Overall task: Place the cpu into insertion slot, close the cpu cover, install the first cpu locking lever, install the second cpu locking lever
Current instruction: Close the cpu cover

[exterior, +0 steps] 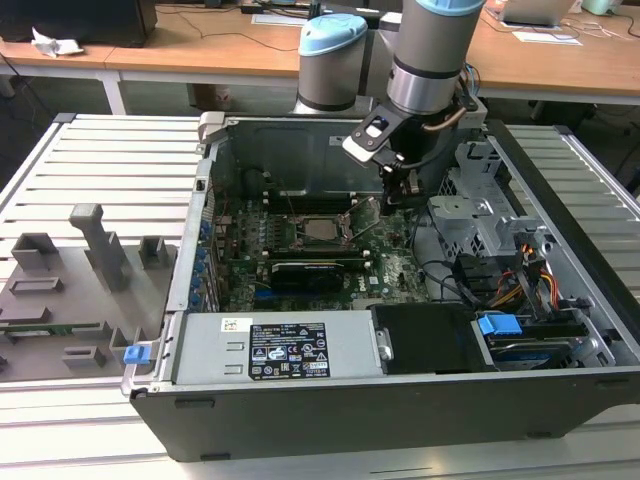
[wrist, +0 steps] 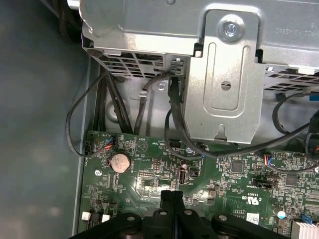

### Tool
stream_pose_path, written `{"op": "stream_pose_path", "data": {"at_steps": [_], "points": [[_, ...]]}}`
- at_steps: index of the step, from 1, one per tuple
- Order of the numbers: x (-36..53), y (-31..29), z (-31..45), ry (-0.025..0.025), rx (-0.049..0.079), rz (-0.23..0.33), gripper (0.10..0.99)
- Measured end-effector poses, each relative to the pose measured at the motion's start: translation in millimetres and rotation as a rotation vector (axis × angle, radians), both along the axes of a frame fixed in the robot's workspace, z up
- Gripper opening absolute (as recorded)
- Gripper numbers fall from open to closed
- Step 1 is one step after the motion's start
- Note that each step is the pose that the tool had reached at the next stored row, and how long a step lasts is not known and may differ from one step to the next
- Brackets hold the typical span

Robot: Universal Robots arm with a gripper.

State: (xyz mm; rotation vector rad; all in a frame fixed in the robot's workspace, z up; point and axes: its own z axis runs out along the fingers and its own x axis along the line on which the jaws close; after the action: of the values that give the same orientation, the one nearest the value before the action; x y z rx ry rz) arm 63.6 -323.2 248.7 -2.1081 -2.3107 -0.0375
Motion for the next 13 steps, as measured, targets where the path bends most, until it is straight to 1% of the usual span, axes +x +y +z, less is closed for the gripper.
{"op": "stream_pose_path", "data": {"at_steps": [13], "points": [[-4.2,0.0,0.0,0.0000,0.000,0.000,0.106]]}}
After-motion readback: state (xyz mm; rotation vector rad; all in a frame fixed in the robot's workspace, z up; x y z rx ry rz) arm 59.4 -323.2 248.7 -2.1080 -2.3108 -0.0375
